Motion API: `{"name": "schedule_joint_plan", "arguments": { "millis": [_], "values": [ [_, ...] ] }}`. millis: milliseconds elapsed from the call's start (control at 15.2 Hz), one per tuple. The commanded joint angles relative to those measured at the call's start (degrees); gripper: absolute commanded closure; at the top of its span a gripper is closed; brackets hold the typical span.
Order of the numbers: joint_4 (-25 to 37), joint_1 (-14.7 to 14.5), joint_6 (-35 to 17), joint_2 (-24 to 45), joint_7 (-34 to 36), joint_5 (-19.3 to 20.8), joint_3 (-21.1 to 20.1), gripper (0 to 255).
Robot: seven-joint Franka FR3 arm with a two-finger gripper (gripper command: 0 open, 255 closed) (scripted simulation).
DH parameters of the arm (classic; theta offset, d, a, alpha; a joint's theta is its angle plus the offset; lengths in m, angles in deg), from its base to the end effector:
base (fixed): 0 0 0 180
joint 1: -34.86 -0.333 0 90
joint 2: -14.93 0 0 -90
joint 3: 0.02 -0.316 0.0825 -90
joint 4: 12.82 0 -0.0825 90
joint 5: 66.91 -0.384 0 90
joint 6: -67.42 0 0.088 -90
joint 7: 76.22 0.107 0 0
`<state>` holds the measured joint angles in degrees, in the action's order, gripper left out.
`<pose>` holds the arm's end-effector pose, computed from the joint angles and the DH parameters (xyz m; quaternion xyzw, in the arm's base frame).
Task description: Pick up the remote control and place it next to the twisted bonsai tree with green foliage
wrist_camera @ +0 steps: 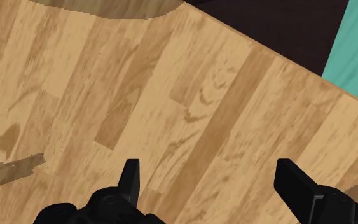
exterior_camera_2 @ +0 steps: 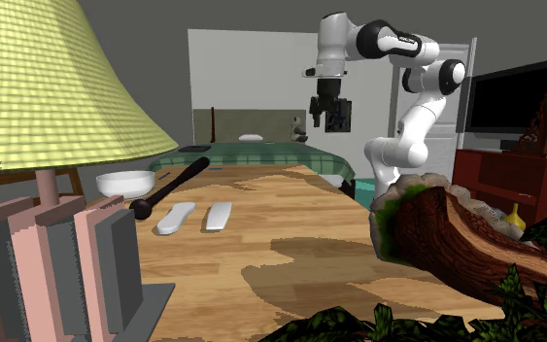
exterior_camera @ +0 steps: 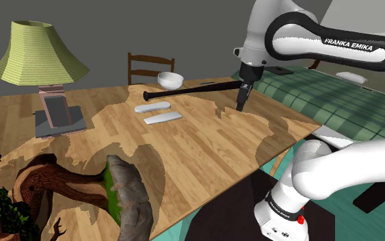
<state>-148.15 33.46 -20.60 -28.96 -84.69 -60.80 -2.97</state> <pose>0.3076 0.0160 0.5794 0.9916 0.1034 -0.0332 0.0697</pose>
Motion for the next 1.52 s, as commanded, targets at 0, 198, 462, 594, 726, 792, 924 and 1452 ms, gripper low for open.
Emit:
{"name": "schedule_joint_plan", "arguments": {
  "millis": [0,198,462,594,726,792,924,1452],
  "values": [
    [0.00,0.00,0.00,0.00,0.00,0.00,0.00,0],
    [0.05,-0.79,-5.29,4.61,-6.16,1.67,2.95,0],
    [1.45,-1.98,-11.97,11.75,-14.22,3.03,6.47,0],
    [2.68,-2.62,-15.07,15.65,-18.25,3.28,8.01,0],
    [4.25,-3.28,-17.96,19.71,-22.28,3.23,9.39,0],
    [5.16,-3.63,-19.32,21.78,-24.31,3.09,10.03,0],
    [7.19,-4.29,-21.83,26.01,-28.39,2.59,11.14,0],
    [18.07,-6.20,-28.96,43.30,-44.77,-1.82,13.22,0]
  ]
}}
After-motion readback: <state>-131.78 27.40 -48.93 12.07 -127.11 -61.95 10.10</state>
